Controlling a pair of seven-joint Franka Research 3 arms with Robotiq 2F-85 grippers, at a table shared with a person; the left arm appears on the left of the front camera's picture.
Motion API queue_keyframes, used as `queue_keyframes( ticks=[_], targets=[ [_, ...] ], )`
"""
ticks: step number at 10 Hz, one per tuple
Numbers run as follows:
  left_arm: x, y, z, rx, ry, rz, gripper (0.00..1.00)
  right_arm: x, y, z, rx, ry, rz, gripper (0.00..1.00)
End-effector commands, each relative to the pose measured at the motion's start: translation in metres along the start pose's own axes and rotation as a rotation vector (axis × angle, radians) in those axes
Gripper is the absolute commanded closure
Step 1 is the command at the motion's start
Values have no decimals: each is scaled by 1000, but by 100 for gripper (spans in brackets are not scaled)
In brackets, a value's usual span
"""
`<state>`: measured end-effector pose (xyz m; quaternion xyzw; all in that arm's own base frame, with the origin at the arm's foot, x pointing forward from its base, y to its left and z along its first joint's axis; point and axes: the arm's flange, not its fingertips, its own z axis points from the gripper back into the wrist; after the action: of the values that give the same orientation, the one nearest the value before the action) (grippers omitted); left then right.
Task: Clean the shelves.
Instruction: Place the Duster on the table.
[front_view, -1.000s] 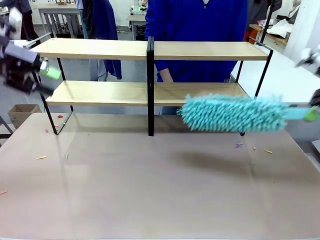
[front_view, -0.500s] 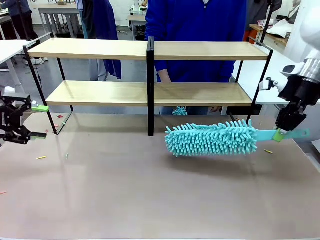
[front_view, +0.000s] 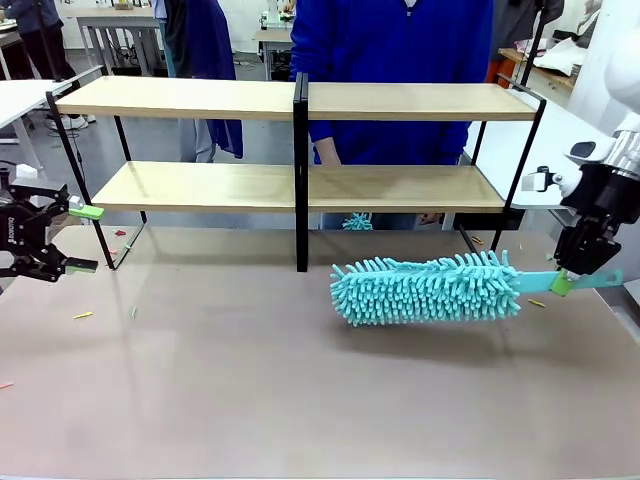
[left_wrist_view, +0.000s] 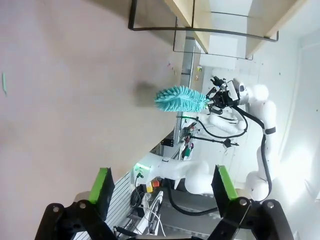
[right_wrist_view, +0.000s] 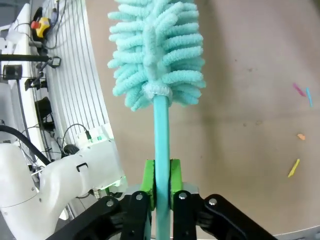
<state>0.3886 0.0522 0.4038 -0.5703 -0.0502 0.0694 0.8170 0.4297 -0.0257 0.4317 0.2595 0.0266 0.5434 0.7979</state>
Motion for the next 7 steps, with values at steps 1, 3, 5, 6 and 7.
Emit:
queue_keyframes(
  ticks=[1,3,5,6,7],
  targets=[
    [-2,5,4,-7,7,-12,0,-16,-5,14,17,-25,-5,29],
    [-2,5,4,-7,7,-12,0,-57,-26,55,-4,-125,-111,0],
    [-2,5,4,-7,7,-12,0,-116,-22,94,-24,-372,-255,5],
    [-2,5,4,-7,7,-12,0,-126,-7,99,202,-527,-287,0],
    [-2,5,4,-7,7,-12,0,-114,4,90,375,-612,-358,0]
  ],
)
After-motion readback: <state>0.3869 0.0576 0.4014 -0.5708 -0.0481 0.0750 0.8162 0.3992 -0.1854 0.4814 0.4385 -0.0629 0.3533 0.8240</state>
